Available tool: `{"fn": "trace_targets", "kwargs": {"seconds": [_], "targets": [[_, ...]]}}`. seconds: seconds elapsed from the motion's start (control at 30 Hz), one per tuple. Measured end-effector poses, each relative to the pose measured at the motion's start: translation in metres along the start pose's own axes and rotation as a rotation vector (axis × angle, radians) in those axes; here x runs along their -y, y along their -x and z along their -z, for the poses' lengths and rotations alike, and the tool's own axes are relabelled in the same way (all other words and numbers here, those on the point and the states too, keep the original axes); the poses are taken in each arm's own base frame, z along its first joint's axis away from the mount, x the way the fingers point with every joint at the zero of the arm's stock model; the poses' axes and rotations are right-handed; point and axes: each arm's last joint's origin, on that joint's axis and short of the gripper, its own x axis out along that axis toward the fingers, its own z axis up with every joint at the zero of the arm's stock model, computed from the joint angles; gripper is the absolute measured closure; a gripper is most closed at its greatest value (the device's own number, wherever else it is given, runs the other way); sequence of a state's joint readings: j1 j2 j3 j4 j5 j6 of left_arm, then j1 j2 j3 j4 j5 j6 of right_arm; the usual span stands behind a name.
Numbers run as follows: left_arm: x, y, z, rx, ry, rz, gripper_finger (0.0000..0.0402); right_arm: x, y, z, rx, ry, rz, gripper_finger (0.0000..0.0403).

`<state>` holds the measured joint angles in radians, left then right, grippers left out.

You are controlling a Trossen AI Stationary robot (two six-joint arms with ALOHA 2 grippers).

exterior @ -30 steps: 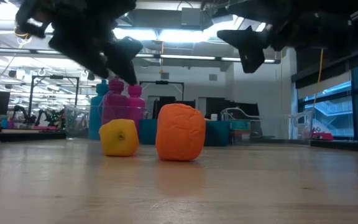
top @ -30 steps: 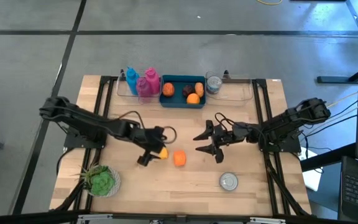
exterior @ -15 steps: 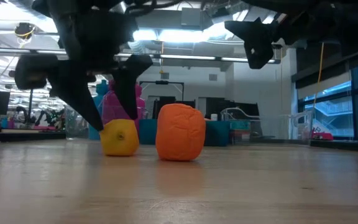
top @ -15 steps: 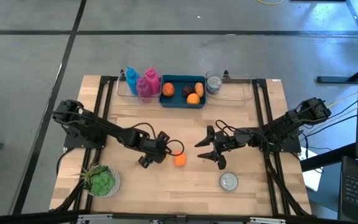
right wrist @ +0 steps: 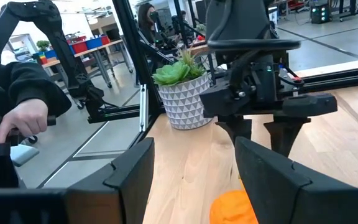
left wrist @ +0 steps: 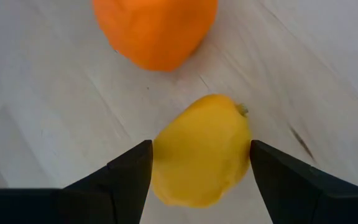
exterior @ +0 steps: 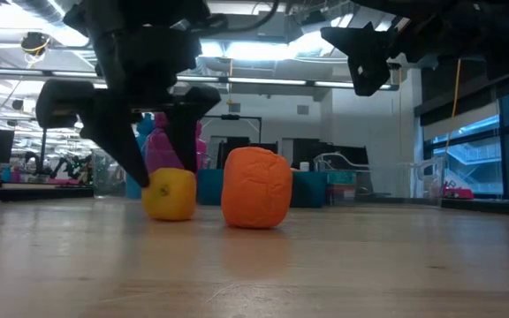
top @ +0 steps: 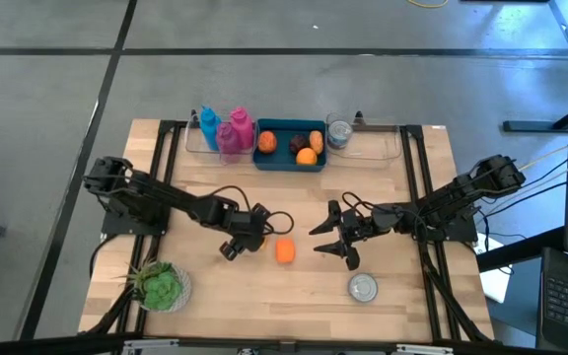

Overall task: Pick & Place Food Item
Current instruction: Put the mango into the blue bin

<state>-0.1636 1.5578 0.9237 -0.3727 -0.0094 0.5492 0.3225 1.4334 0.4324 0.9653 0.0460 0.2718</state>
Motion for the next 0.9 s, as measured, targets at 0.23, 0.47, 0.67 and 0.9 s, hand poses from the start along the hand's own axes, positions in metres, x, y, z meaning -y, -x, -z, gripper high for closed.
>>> {"fn": "trace_targets", "kwargs": {"seconds": [0.23, 0.47, 0.67, 0.9], "targets": [[-0.007, -0.003, 0.005, 0.009, 0.032, 0.019, 0.0142, 0.000, 0.000, 0.000, 0.000, 0.006, 0.000, 0.0179], [-0.007, -0.027, 0.011, -0.055, 0.093, 0.048, 0.0141, 0.001, 0.000, 0.000, 0.006, 0.014, 0.025, 0.0179], [-0.007, -0.034, 0.011, -0.054, 0.153, 0.037, 0.0141, 0.001, 0.000, 0.000, 0.006, 0.017, 0.025, 0.0179], [-0.014, -0.035, 0.013, -0.033, 0.220, 0.021, 0.0141, 0.001, 0.000, 0.000, 0.006, 0.018, 0.025, 0.0179]]}}
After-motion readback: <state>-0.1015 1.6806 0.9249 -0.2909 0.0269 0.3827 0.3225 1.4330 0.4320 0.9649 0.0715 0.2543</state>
